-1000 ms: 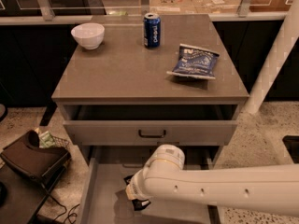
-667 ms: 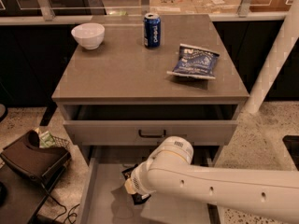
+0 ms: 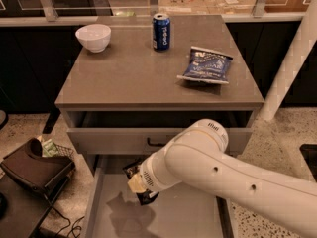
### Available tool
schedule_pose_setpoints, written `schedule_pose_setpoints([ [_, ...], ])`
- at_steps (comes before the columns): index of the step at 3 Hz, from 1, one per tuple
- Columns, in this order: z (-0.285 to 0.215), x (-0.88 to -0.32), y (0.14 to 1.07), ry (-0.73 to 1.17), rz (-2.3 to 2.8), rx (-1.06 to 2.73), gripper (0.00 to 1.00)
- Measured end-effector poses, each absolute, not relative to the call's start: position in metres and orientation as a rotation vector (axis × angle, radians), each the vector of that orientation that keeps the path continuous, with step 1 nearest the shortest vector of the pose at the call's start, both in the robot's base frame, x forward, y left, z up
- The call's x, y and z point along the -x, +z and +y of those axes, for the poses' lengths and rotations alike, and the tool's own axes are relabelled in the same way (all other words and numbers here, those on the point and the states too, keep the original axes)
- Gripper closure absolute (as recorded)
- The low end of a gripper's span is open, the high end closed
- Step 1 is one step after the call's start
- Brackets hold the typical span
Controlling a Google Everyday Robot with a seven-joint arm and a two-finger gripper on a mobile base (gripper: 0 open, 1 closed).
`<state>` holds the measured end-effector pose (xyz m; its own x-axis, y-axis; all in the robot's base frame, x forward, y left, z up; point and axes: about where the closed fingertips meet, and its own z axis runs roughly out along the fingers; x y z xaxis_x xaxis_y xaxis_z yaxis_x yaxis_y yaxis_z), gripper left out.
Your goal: Pick rxbar chocolate from middle drawer and place on counter
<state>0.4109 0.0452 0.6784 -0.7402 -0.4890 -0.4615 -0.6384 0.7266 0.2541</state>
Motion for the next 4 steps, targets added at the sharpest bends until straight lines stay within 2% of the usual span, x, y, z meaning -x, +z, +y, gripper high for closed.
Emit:
schedule_pose_setpoints([
  [2, 0.042, -0.435, 0.762, 0.666, 2.515, 0.895, 1.00],
  [4, 0.048, -0.449, 0.779, 0.622, 2.474, 0.935, 1.00],
])
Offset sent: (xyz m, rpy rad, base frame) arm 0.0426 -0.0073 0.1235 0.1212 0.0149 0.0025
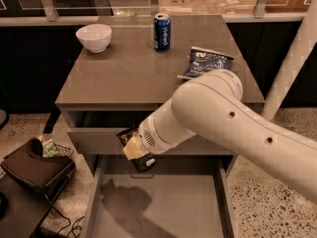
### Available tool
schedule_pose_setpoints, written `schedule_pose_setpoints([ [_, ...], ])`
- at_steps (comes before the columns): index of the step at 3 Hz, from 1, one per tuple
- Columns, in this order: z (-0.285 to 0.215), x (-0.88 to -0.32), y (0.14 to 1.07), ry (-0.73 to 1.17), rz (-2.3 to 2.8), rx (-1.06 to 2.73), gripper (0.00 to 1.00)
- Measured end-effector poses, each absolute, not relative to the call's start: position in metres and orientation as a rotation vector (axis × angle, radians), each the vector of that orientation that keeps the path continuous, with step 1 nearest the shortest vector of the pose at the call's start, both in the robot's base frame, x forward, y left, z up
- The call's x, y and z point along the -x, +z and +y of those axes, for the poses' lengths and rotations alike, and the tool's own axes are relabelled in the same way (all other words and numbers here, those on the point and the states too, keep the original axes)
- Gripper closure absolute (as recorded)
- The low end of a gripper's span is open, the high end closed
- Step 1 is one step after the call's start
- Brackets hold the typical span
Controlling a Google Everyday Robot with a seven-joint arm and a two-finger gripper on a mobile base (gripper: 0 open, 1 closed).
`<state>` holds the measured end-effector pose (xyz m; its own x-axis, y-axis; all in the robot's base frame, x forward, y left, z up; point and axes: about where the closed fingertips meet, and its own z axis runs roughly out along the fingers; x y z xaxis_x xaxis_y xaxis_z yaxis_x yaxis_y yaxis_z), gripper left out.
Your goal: Pick rxbar chocolate from middle drawer and place on counter
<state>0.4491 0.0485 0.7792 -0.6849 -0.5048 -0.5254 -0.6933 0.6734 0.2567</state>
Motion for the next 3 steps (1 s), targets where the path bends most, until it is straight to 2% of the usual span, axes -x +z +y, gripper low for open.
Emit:
schedule_pose_setpoints([
  [3, 0.060, -0.544, 0.879, 0.434, 2.365, 1.200, 1.00],
])
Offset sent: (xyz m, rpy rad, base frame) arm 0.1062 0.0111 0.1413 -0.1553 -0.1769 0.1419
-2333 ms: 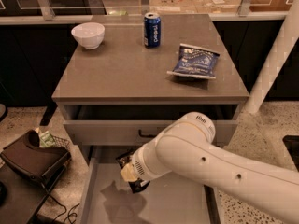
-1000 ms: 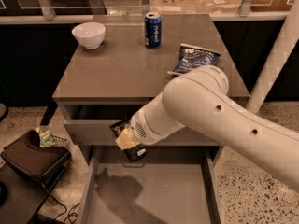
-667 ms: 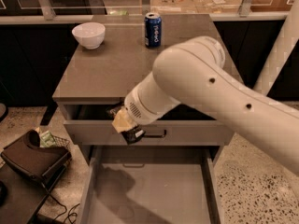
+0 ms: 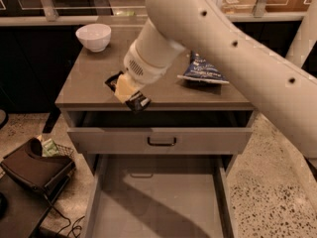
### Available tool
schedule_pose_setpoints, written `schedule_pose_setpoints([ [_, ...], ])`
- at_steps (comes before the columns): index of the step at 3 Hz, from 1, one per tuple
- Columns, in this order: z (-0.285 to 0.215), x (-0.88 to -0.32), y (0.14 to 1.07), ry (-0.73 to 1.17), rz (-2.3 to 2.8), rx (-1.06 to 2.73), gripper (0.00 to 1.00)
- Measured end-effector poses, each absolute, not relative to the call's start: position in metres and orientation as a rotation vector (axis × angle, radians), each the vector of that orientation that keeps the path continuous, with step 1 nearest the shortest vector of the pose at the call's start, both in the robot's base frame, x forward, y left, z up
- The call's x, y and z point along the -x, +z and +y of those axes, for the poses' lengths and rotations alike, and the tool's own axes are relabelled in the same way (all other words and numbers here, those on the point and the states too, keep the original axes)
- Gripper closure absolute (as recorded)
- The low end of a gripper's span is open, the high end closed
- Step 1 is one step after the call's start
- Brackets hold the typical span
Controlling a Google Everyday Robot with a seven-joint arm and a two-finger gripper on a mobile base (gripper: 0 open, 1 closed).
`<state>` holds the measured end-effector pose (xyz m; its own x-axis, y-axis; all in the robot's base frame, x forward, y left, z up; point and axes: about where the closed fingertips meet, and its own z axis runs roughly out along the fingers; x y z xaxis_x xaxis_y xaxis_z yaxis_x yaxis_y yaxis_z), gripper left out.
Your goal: Pick rxbar chocolate from middle drawer and place on counter
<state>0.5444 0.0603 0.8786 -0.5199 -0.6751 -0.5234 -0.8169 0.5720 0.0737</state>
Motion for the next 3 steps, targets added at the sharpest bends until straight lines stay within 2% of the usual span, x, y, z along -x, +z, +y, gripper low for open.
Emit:
schedule_pose_setpoints([
  [2, 0.081, -0.632, 0.868, 0.381, 2.331, 1.481, 1.00],
  [3, 0.117, -0.645, 0.890, 0.423, 2.263, 1.499, 0.82],
])
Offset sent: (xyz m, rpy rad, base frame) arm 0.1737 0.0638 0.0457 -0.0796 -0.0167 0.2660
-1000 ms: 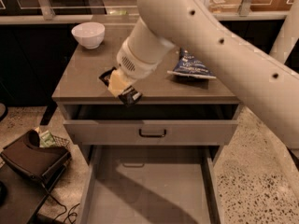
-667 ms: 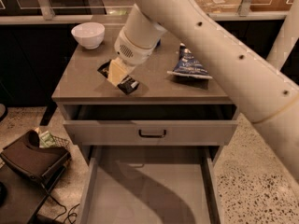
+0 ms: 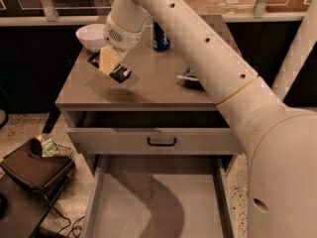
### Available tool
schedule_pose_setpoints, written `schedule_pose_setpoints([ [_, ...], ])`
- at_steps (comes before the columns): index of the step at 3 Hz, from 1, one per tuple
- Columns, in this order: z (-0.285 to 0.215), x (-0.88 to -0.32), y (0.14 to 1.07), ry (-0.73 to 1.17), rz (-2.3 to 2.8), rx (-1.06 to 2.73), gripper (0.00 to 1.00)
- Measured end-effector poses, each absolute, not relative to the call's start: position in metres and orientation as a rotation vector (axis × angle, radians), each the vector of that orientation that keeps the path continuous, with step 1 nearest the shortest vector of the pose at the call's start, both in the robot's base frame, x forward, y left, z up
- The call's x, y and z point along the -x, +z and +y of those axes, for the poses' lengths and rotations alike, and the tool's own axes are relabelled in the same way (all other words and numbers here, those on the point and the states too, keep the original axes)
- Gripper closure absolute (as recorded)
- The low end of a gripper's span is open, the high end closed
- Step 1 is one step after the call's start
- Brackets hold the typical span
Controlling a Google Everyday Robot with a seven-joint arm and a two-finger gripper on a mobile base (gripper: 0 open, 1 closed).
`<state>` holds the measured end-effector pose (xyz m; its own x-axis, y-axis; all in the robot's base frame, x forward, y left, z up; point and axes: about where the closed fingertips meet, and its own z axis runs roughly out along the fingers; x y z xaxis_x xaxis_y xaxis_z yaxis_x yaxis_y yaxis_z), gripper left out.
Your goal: Pick rxbar chocolate from middle drawer and place on counter
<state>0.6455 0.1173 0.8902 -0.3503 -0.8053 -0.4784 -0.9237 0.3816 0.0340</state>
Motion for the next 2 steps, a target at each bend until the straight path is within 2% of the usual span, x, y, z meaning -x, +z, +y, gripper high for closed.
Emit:
schedule_pose_setpoints([
  [2, 0.1260, -0.6515, 0.8889, 0.434, 2.239, 1.484, 0.35],
])
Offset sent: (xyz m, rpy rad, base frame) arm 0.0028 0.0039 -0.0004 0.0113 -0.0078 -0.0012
